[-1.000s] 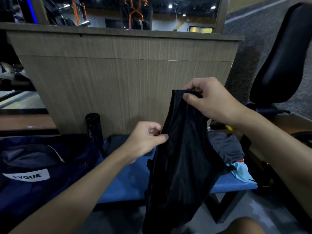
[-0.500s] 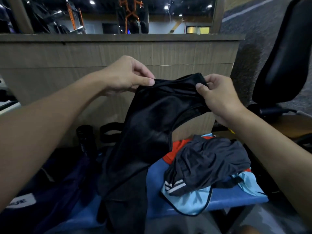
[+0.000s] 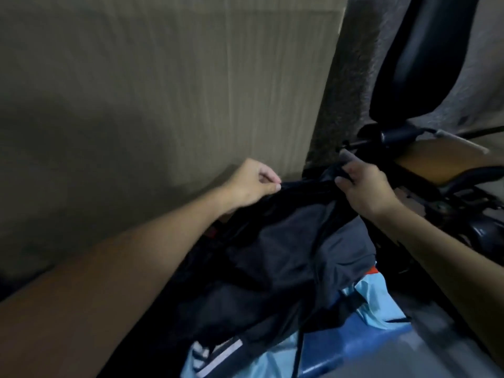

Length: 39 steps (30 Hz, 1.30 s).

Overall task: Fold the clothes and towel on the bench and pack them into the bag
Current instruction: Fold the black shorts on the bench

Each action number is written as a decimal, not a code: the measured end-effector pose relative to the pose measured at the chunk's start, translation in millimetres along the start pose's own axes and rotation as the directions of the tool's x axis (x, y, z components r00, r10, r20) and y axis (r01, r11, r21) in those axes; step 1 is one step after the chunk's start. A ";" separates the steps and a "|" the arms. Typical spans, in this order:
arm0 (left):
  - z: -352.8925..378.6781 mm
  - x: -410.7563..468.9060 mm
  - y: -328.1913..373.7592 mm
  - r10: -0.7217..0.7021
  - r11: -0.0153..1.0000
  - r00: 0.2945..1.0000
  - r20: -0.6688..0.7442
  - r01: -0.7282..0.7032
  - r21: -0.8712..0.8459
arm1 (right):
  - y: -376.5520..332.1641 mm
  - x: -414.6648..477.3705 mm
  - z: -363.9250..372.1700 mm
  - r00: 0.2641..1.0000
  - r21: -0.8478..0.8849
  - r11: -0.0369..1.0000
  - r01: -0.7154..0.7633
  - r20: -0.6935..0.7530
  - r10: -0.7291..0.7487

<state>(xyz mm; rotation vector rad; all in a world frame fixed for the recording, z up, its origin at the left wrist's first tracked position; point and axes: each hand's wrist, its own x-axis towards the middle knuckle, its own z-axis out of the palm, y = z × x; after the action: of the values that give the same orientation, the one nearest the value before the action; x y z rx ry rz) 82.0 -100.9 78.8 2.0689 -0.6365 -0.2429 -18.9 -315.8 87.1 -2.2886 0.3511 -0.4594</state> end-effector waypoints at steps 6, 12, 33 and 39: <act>80.4 30.5 -51.1 -0.025 0.999 0.990 0.138 0.029 -0.023 | 78.3 24.6 17.7 0.998 -0.195 0.980 -0.031 0.054 0.042; 86.1 49.8 -70.9 -0.056 0.998 0.996 0.063 0.054 0.026 | 105.3 27.7 34.1 0.992 -0.078 0.990 -0.114 0.038 0.117; -9.1 -130.1 -100.0 0.023 0.975 0.981 -0.193 0.021 0.222 | 19.5 -88.2 126.1 0.948 -0.324 0.893 0.313 0.158 -0.275; -54.3 -253.1 -154.9 -0.153 0.957 0.913 -0.377 0.232 0.172 | -39.5 -167.8 197.6 0.811 -0.128 0.818 0.561 0.282 -0.512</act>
<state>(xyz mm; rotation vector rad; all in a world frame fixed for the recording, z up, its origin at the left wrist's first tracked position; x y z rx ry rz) -56.8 139.8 -38.7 2.3085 -0.2384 0.1015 -80.7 -99.7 -48.1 -2.6029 -0.4135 -0.4342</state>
